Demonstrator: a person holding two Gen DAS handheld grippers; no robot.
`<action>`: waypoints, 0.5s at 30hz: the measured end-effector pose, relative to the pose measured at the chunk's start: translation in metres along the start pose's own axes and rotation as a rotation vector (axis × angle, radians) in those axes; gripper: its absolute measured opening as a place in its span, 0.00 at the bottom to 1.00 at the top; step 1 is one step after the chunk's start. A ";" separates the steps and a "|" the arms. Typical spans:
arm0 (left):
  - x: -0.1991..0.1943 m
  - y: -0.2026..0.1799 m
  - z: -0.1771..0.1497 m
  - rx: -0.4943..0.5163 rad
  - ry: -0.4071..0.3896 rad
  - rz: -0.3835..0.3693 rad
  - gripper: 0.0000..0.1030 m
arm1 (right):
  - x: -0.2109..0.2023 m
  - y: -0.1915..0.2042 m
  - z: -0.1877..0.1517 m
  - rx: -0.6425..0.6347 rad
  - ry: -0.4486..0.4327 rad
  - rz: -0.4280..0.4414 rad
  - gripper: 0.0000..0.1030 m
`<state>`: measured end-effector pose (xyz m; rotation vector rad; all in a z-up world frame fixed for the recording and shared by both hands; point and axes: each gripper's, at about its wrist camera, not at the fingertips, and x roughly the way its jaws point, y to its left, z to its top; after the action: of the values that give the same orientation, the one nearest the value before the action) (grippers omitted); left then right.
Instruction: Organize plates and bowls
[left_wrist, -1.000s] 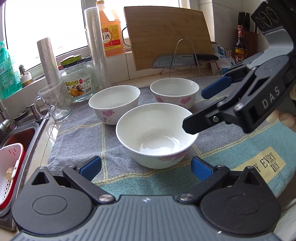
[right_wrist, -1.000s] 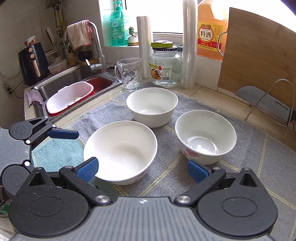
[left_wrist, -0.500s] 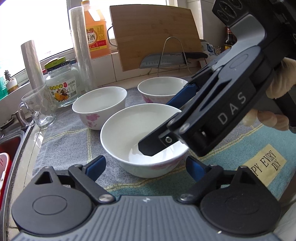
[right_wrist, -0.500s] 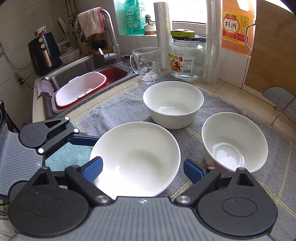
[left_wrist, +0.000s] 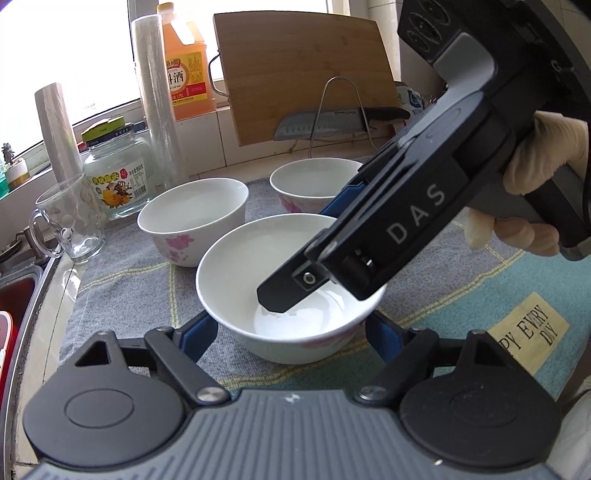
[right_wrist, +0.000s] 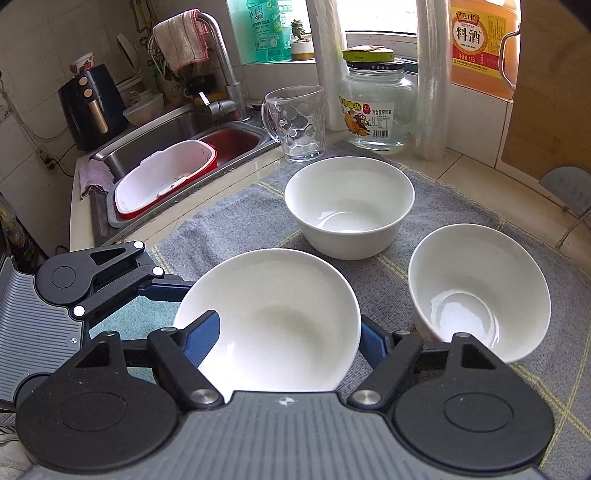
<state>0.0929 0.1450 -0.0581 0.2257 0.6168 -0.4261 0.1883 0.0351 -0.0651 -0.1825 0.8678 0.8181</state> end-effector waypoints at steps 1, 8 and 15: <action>0.000 0.000 0.000 -0.001 0.002 -0.001 0.84 | 0.000 -0.001 0.000 0.005 0.000 0.005 0.81; 0.002 -0.001 0.003 0.006 0.022 0.000 0.84 | -0.003 -0.003 0.001 0.019 0.004 0.026 0.81; -0.004 -0.006 0.008 0.007 0.028 -0.027 0.84 | -0.018 -0.003 -0.004 0.034 -0.013 0.034 0.81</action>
<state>0.0915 0.1381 -0.0501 0.2310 0.6467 -0.4517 0.1814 0.0212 -0.0548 -0.1325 0.8743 0.8349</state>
